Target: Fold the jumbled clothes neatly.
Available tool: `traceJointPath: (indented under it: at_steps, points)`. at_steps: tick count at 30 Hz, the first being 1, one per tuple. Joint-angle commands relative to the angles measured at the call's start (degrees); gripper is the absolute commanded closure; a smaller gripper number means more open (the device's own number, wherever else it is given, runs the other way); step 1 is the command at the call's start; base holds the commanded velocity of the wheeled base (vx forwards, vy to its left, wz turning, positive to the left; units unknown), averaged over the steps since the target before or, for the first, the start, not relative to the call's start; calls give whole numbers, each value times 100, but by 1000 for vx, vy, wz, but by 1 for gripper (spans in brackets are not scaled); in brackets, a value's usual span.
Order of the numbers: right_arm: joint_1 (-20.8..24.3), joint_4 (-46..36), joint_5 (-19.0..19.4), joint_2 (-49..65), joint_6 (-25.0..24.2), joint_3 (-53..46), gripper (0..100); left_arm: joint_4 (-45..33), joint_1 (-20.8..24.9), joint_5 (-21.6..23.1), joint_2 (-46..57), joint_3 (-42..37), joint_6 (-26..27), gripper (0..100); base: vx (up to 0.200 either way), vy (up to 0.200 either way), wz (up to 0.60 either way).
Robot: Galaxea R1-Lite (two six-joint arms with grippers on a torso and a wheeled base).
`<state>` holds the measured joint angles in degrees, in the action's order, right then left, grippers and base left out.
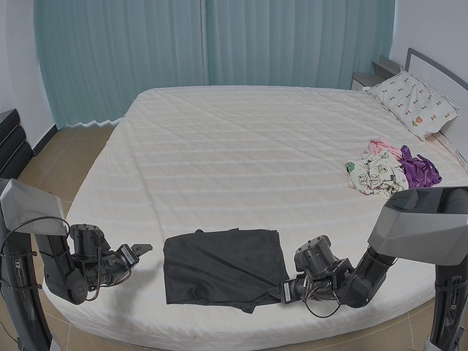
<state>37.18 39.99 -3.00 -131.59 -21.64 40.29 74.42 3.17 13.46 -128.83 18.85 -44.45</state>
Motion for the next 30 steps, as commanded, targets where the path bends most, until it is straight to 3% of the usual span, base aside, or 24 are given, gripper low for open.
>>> traceJointPath:
  at_steps: [1, 8, 16, 22, 30]
  points:
    - [-159, 18, 19, 124, -60, 172, 0, 2, 8, -1, -19, -13, -3, 0, 0, 0, 0]
    - [-361, -105, 10, -166, -895, 1139, 0, 2, 17, 69, -19, -21, -3, 0, 0, 0, 0]
    - [-440, -1204, -96, -930, -1906, 3081, 0, 2, 17, 104, -19, -21, -3, 0, 0, 0, 0]
    - [-616, -1406, -333, -1299, -1932, 3749, 0, 2, 17, 104, -19, -21, -3, 0, 0, 0, 0]
    - [-651, -1467, -377, -1581, -1941, 4171, 0, 2, 35, 104, -19, -21, -3, 0, 0, 0, 0]
